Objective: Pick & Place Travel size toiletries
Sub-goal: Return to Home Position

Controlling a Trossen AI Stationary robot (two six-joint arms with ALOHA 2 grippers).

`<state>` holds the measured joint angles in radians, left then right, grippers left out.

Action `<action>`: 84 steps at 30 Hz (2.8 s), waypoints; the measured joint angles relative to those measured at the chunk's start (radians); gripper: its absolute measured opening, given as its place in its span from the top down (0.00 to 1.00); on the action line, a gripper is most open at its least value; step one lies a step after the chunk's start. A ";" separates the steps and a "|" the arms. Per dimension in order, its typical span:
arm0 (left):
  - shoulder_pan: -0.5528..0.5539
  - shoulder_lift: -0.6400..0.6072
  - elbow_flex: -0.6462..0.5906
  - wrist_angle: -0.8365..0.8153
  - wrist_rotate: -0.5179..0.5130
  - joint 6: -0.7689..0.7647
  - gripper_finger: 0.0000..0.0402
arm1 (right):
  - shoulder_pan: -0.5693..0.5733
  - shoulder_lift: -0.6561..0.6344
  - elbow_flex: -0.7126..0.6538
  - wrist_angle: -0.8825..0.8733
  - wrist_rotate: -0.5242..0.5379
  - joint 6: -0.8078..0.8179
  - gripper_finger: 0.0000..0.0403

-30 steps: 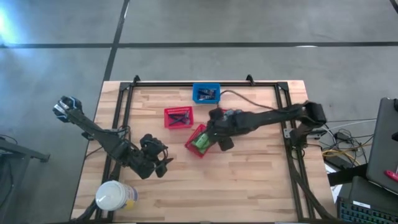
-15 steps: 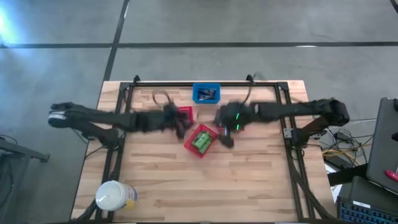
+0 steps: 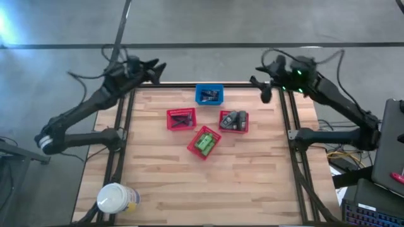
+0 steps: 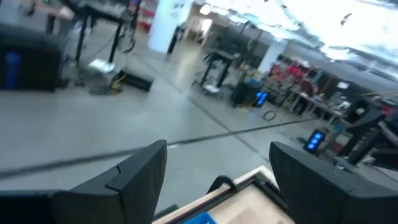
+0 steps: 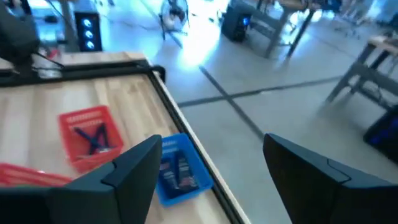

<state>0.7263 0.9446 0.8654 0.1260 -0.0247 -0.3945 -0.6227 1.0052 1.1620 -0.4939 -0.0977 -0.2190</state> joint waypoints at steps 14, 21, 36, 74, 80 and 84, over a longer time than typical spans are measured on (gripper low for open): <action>-0.011 -0.471 -0.002 -0.444 -0.122 0.300 0.29 | 0.088 -0.509 -0.247 0.021 0.318 0.311 0.42; -0.008 -0.631 0.001 -0.557 -0.260 0.461 0.29 | 0.088 -0.719 -0.427 0.015 0.710 0.305 0.45; -0.008 -0.901 -0.379 -0.477 -0.841 0.507 0.29 | 0.088 -1.003 -0.624 0.030 0.912 0.189 0.37; 0.521 -0.943 -0.844 -0.058 -1.085 0.596 0.29 | -0.103 -0.995 -0.833 0.167 0.902 0.191 0.11; 0.782 -0.942 -0.857 -0.097 -1.090 0.583 0.29 | -0.270 -1.003 -1.066 0.248 0.902 0.192 0.15; 0.781 -0.942 -0.857 -0.110 -1.169 0.613 0.29 | -0.344 -0.970 -1.066 0.366 0.865 0.177 0.19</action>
<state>1.5078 0.0029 0.0082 0.0159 -1.1938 0.2188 -0.9672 0.0355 0.0956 -0.1283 0.7676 -0.0423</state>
